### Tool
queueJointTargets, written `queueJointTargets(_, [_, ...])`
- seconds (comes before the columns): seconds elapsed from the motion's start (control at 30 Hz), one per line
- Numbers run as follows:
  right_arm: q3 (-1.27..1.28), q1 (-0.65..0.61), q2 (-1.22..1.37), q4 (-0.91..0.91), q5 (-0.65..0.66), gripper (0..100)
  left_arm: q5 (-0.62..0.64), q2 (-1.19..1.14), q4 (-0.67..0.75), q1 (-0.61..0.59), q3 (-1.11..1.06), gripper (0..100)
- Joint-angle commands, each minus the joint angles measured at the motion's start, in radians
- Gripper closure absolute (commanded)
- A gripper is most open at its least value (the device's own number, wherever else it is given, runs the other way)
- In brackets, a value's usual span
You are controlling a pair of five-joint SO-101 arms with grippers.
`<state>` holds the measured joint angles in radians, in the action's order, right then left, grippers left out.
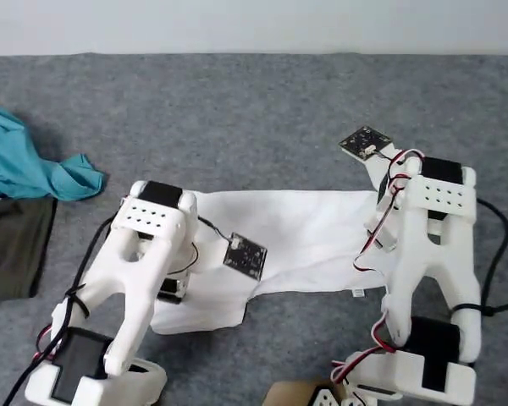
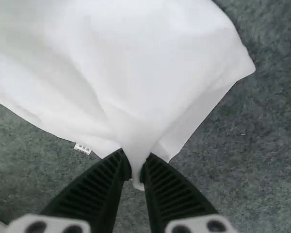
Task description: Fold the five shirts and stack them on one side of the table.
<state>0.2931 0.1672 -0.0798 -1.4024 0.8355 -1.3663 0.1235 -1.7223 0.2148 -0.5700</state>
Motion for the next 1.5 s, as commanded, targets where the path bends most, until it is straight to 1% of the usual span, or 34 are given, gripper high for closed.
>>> queueJointTargets(0.0, [-0.006, 0.004, -0.002, -0.01, 0.009, 98.4, -0.028, 0.005, -0.015, 0.009, -0.024, 99])
queueJointTargets(0.07, [-0.006, 0.004, -0.002, -0.01, 0.009, 98.4, -0.026, 0.006, -0.015, 0.006, -0.027, 96])
queueJointTargets(0.13, [-0.006, 0.004, -0.002, -0.01, 0.009, 98.4, 0.006, 0.012, -0.003, -0.014, -0.024, 93])
queueJointTargets(0.27, [-0.006, 0.004, -0.002, -0.01, 0.009, 98.4, 0.092, 0.014, 0.091, -0.058, -0.022, 88])
queueJointTargets(0.4, [-0.006, 0.004, -0.002, -0.01, 0.009, 98.4, 0.123, 0.015, 0.146, -0.081, -0.019, 86])
queueJointTargets(0.53, [-0.006, 0.004, -0.002, -0.01, 0.009, 98.4, 0.123, 0.015, 0.147, -0.086, 0.013, 86])
queueJointTargets(0.67, [-0.006, 0.004, -0.001, -0.01, 0.009, 98.4, 0.123, 0.011, 0.144, -0.13, 0.108, 86])
queueJointTargets(0.83, [-0.009, 0.01, 0.067, -0.008, 0.009, 98.4, 0.121, 0.008, 0.141, -0.19, 0.236, 86])
queueJointTargets(1.0, [-0.011, 0.01, 0.108, -0.007, 0.009, 98.3, 0.123, 0.015, 0.112, -0.238, 0.292, 86])
queueJointTargets(1.17, [-0.011, 0.013, 0.114, -0.004, 0.009, 98.3, 0.123, 0.015, 0.104, -0.275, 0.308, 87])
queueJointTargets(1.3, [-0.011, 0.036, 0.114, -0.001, 0.009, 98.3, 0.123, 0.015, 0.097, -0.273, 0.3, 91])
queueJointTargets(1.47, [-0.008, 0.077, 0.116, -0.004, 0.011, 98.3, 0.123, 0.014, 0.104, -0.273, 0.302, 92])
